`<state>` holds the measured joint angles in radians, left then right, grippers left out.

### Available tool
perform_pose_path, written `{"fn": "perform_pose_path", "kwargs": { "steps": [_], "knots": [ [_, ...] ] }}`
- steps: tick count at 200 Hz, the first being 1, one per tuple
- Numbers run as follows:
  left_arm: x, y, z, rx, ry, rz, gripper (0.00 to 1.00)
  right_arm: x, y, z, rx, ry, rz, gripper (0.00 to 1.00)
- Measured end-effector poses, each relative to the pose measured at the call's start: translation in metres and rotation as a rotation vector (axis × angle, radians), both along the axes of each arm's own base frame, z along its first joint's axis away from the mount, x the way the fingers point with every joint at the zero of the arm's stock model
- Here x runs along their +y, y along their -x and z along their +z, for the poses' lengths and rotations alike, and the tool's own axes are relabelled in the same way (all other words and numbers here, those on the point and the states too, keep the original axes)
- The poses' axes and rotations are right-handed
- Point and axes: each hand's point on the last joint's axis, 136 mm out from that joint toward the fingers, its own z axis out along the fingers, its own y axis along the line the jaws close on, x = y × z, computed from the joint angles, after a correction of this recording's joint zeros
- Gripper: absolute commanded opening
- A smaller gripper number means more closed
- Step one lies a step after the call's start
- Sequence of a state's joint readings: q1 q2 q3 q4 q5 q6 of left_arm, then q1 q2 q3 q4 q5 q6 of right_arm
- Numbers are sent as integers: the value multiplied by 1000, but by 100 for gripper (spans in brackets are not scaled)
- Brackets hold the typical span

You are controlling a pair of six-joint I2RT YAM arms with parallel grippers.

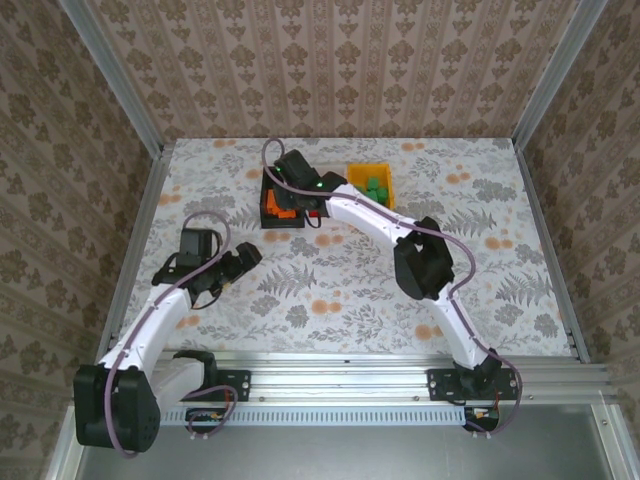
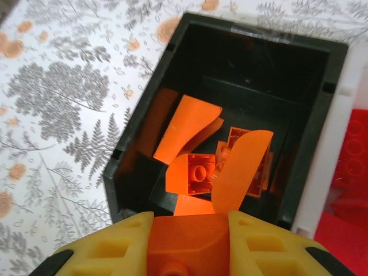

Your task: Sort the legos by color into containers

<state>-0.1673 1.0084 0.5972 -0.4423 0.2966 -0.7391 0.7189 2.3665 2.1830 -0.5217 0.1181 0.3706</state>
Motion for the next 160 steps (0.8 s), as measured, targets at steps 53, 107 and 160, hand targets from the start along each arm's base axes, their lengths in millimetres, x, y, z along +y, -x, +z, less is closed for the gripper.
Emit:
{"fn": "perform_pose_path", "kwargs": {
  "steps": [53,107,160],
  "knots": [
    [-3,6,2,2,15,-36,100,5,-24,-27,27,28,31,37],
    [-7,8,4,-6,28,-68,100,12,-27,-24,18,36,66,60],
    [-8,8,5,-9,34,-75,100,17,-25,-19,3,36,77,61]
  ]
}}
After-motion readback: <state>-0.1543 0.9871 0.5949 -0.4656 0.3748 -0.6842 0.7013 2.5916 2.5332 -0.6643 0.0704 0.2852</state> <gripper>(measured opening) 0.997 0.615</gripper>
